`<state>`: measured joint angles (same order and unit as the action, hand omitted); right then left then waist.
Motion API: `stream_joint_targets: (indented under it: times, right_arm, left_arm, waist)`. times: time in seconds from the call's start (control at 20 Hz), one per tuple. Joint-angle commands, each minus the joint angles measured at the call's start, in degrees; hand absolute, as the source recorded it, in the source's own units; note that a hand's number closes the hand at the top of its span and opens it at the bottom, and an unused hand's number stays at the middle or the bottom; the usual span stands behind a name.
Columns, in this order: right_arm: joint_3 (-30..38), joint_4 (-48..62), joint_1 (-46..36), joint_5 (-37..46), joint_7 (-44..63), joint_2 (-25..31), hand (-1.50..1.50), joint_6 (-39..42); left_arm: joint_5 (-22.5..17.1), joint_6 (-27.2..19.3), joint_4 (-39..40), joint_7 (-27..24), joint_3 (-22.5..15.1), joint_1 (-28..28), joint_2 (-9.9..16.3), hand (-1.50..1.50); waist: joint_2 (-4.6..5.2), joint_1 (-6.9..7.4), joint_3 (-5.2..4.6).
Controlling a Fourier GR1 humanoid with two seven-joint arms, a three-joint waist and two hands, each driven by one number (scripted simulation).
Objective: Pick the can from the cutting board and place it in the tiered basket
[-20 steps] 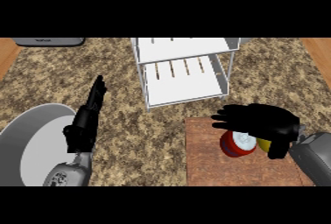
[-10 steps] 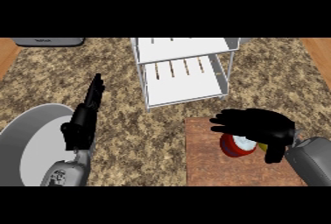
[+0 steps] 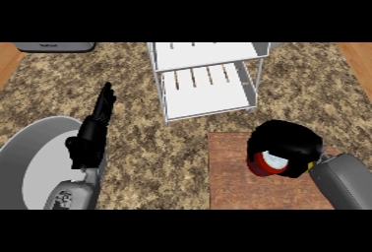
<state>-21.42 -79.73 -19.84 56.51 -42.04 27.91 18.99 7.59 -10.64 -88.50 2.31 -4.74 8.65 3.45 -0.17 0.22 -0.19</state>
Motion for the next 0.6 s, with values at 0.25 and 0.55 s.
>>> stream_joint_targets:
  times: [0.25, 0.55]
  right_arm:
    - [-2.52, 0.36, 1.07, 13.84, 32.67, -13.95, 1.5, 3.78]
    - [-3.29, -1.43, 1.66, 22.99, 57.84, -24.89, 1.5, 10.07]
  left_arm:
    - [1.07, -0.71, -0.76, 1.15, -0.7, 0.18, -0.79, 0.0]
    - [1.01, -0.22, -0.16, 0.23, -0.58, -1.11, -0.22, 0.0]
  waist:
    - [-0.45, -0.79, -0.15]
    - [-0.69, -0.74, -0.23]
